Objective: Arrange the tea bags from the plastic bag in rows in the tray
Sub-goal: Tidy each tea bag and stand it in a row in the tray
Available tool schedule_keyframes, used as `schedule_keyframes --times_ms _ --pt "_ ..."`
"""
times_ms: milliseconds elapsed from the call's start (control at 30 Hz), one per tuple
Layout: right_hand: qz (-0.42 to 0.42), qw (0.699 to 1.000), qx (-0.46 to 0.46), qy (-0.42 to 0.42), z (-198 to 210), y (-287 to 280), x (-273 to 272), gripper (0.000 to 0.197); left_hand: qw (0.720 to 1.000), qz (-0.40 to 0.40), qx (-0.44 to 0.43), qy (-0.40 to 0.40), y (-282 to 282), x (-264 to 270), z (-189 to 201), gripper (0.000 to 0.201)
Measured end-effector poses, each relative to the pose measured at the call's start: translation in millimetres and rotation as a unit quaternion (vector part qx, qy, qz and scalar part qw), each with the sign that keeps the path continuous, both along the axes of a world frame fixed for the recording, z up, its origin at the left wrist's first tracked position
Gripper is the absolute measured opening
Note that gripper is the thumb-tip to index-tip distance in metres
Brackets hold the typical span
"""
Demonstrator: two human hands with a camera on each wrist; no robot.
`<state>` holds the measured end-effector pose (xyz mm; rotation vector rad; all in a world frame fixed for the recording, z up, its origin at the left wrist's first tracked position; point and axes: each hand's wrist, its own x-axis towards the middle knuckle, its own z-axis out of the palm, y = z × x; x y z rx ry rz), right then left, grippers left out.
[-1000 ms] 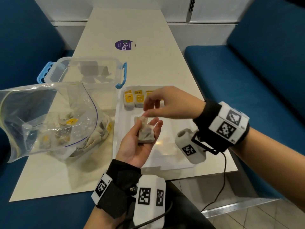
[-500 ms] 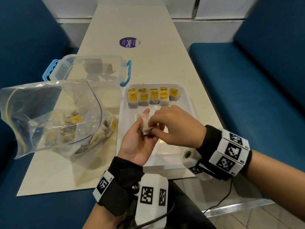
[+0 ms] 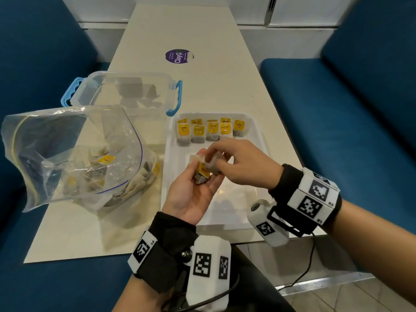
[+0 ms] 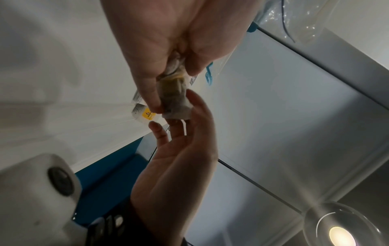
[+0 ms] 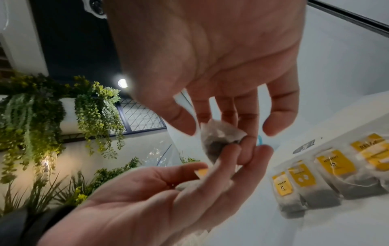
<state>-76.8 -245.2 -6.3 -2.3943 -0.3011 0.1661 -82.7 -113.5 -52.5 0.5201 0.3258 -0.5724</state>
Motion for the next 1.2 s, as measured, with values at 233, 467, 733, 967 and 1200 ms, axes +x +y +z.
schedule_keyframes --times_ms 233,467,733,967,1200 --pt "-0.031 0.999 -0.019 -0.025 -4.7 0.5 5.7 0.024 1.000 -0.002 0.014 -0.007 0.1 1.6 -0.2 0.033" --pt "-0.043 0.999 -0.007 -0.004 0.4 -0.1 12.6 0.021 1.000 0.003 0.023 -0.007 3.6 3.6 -2.5 0.033" --pt "-0.070 0.997 0.037 0.023 1.6 -4.8 12.2 0.022 1.000 0.010 0.018 -0.003 3.0 3.7 -3.3 0.032" --pt "-0.096 0.990 0.103 0.028 7.9 -12.5 9.1 0.014 1.000 0.008 0.026 0.001 2.4 3.2 -4.4 0.033" --pt "-0.126 0.985 0.120 0.015 3.0 -28.8 23.4 0.018 1.000 0.008 0.014 0.025 2.4 1.8 -9.8 0.031"
